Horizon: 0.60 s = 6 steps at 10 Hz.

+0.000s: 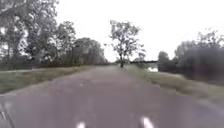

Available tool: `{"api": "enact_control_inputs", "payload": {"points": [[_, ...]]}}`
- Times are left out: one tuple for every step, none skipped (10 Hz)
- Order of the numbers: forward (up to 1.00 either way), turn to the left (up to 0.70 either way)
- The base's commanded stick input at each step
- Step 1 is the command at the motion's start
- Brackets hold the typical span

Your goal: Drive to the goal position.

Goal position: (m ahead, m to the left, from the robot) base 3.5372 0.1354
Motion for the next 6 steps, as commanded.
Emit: {"api": "enact_control_inputs", "payload": {"points": [[0.7,0.29],[0.7,0.33],[0.7,0.24],[0.7,0.15],[0.7,0.06],[0.7,0.0]]}}
